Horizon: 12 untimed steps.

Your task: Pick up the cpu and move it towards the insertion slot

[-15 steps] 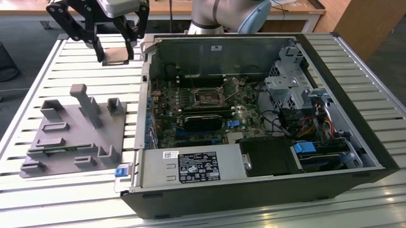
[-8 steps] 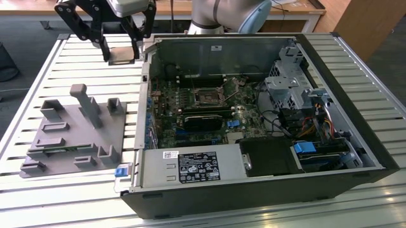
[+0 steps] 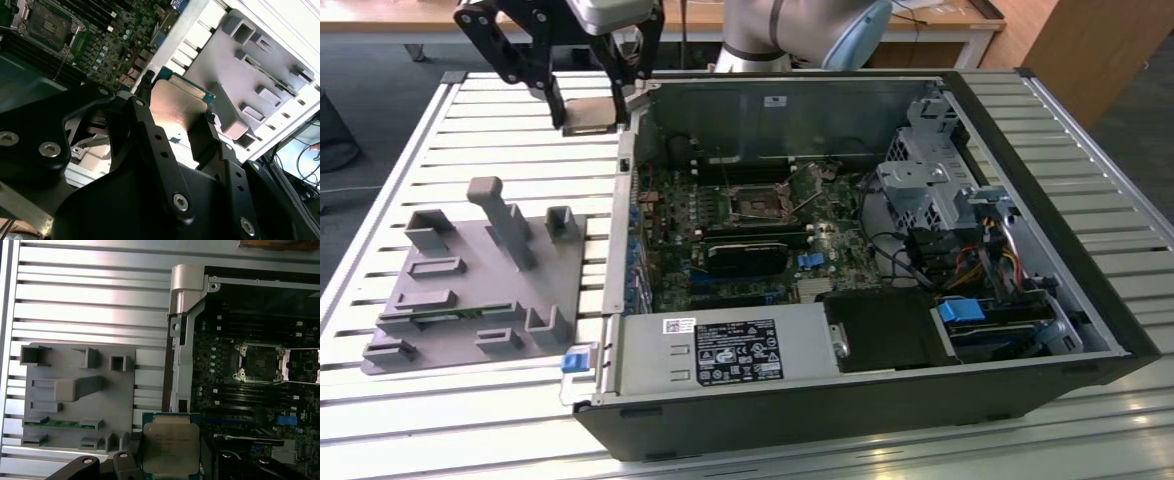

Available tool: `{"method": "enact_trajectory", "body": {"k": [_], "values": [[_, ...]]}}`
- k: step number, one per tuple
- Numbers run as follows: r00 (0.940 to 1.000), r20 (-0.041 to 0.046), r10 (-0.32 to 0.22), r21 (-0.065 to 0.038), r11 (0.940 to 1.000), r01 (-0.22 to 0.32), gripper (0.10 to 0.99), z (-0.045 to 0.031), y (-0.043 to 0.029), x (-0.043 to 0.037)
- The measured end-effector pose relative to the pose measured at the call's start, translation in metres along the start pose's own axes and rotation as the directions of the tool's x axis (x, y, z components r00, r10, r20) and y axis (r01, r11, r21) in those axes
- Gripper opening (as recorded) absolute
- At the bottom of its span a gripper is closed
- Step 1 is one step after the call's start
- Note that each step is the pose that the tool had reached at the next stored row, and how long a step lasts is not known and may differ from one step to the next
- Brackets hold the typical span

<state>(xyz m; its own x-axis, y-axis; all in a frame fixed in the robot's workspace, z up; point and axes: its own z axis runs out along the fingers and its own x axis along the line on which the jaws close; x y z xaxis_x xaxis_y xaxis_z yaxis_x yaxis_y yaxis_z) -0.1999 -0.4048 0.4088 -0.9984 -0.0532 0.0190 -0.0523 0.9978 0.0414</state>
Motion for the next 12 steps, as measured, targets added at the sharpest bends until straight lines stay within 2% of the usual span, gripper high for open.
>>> {"method": "enact_trajectory", "body": {"k": [12], "values": [[1.0000, 0.0000, 0.000, 0.000, 1.0000, 0.000, 0.541, -0.0004, 0.0006, -0.0202]]}}
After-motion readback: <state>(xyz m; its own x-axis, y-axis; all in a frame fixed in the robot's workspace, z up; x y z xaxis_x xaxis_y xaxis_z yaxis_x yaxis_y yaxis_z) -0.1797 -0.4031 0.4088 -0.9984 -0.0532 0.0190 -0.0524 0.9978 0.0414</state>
